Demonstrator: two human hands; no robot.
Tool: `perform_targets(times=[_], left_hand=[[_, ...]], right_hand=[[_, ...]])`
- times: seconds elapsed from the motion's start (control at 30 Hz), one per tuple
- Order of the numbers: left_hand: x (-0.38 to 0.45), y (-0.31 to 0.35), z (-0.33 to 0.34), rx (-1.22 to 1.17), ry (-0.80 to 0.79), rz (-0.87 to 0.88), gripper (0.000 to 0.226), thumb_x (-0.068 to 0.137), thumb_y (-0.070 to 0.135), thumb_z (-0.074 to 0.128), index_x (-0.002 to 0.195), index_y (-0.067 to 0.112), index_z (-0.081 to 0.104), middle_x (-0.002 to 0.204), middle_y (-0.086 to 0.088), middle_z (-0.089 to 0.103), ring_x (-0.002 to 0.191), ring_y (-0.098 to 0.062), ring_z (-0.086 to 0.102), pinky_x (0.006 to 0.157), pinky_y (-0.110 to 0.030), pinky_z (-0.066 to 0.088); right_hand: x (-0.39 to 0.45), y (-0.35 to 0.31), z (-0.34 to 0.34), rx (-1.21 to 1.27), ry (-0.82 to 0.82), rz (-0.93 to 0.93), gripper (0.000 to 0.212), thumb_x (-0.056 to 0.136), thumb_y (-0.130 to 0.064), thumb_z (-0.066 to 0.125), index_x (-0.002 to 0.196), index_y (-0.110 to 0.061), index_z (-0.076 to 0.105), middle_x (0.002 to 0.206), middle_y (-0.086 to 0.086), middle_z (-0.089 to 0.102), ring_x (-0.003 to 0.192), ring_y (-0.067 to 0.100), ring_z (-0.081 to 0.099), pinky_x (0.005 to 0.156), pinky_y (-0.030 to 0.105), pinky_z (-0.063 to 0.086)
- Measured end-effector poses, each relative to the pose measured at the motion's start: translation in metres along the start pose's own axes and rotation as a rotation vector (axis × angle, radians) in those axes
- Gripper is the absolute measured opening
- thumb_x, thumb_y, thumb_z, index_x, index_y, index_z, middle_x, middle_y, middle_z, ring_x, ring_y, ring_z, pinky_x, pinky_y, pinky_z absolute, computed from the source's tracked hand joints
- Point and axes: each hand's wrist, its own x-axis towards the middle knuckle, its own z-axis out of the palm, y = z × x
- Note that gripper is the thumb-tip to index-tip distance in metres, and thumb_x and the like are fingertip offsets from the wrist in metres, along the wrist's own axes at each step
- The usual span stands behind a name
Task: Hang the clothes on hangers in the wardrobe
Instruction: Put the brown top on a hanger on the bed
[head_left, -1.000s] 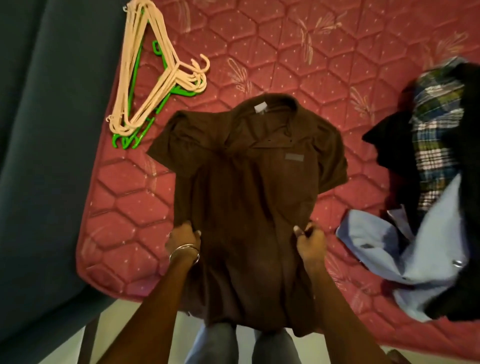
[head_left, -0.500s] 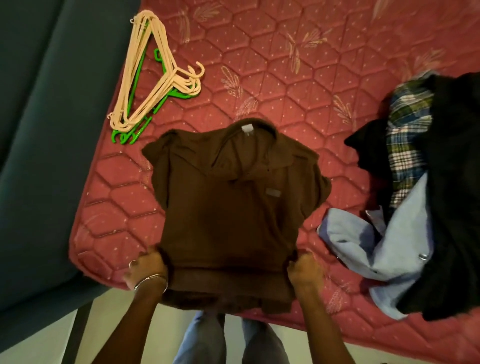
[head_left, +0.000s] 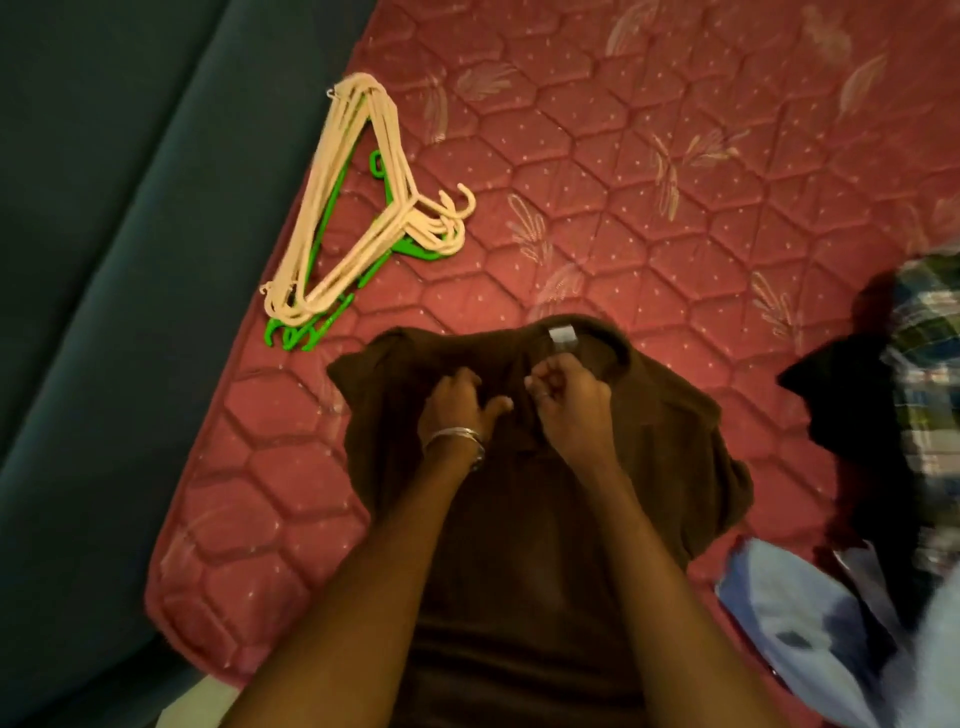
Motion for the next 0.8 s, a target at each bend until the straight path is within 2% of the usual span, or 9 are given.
perform_targets(times=[0.07,0.17,0.3,0.33,0.43,0.53,0.63,0.73,0.8], left_hand=[[0.020,0.005,-0.007,-0.051,0.067,0.041,0.032,0.086,0.040,0.063,0.103,0.013,0.065,0.102,-0.012,0.066,0.098,-0.030,0.061,0.078,-0.036,0.047],[0.065,-0.013,-0.048,-0.210,0.299,0.128,0.025,0.086,0.028,0.055,0.086,0.006,0.068,0.088,-0.017,0.068,0.086,-0.034,0.063,0.073,-0.038,0.041],[0.118,-0.041,-0.107,-0.192,0.461,0.112,0.023,0.078,0.022,0.050,0.080,0.008,0.068,0.082,-0.017,0.067,0.081,-0.035,0.062,0.071,-0.039,0.043],[0.152,-0.070,-0.140,-0.170,0.498,0.036,0.022,0.079,0.022,0.051,0.080,0.009,0.069,0.083,-0.017,0.067,0.081,-0.035,0.062,0.070,-0.039,0.044],[0.167,-0.081,-0.169,-0.140,0.532,-0.052,0.013,0.084,0.014,0.058,0.084,0.010,0.070,0.088,-0.017,0.067,0.084,-0.037,0.061,0.071,-0.038,0.042],[0.186,-0.093,-0.186,-0.111,0.507,-0.073,0.012,0.085,0.012,0.059,0.086,0.011,0.071,0.094,-0.015,0.067,0.090,-0.035,0.060,0.075,-0.036,0.040],[0.199,-0.108,-0.190,-0.107,0.529,-0.049,0.012,0.085,0.013,0.060,0.089,0.012,0.071,0.093,-0.014,0.067,0.087,-0.033,0.061,0.074,-0.034,0.042],[0.197,-0.112,-0.183,-0.120,0.540,-0.029,0.012,0.084,0.010,0.060,0.086,0.009,0.072,0.090,-0.016,0.066,0.082,-0.032,0.061,0.071,-0.028,0.039],[0.191,-0.115,-0.179,-0.121,0.578,-0.025,0.012,0.082,0.010,0.060,0.085,0.008,0.071,0.091,-0.018,0.064,0.084,-0.036,0.059,0.075,-0.033,0.044]], right_hand=[[0.036,-0.018,0.010,0.011,0.046,-0.045,0.005,0.087,-0.012,0.064,0.091,-0.009,0.064,0.081,0.000,0.067,0.080,0.017,0.063,0.080,0.033,0.049],[0.104,-0.052,0.042,-0.002,0.045,-0.091,0.007,0.087,-0.013,0.063,0.087,-0.006,0.061,0.078,0.009,0.065,0.081,0.031,0.063,0.077,0.042,0.049],[0.165,-0.081,0.072,-0.147,0.054,-0.145,0.018,0.087,-0.019,0.064,0.099,-0.005,0.064,0.094,0.019,0.068,0.093,0.037,0.061,0.077,0.039,0.041],[0.194,-0.107,0.115,-0.182,0.057,-0.178,0.020,0.087,-0.022,0.064,0.102,-0.008,0.064,0.103,0.019,0.067,0.100,0.037,0.059,0.082,0.039,0.040],[0.212,-0.123,0.131,-0.389,0.128,-0.160,0.034,0.091,-0.036,0.058,0.116,-0.014,0.060,0.124,0.014,0.054,0.122,0.036,0.042,0.098,0.048,0.032],[0.240,-0.143,0.156,-0.574,0.123,-0.095,0.048,0.091,-0.049,0.053,0.121,-0.012,0.060,0.130,0.013,0.051,0.128,0.033,0.033,0.100,0.053,0.028],[0.256,-0.153,0.173,-0.619,0.109,-0.029,0.048,0.090,-0.053,0.053,0.112,-0.012,0.065,0.118,0.012,0.062,0.130,0.031,0.035,0.102,0.058,0.024],[0.261,-0.152,0.175,-0.569,0.163,-0.009,0.042,0.091,-0.050,0.054,0.104,-0.012,0.069,0.107,0.011,0.066,0.127,0.027,0.039,0.103,0.054,0.023],[0.258,-0.153,0.173,-0.518,0.197,0.000,0.041,0.090,-0.051,0.055,0.101,-0.015,0.070,0.108,0.010,0.065,0.121,0.025,0.044,0.103,0.050,0.022]])
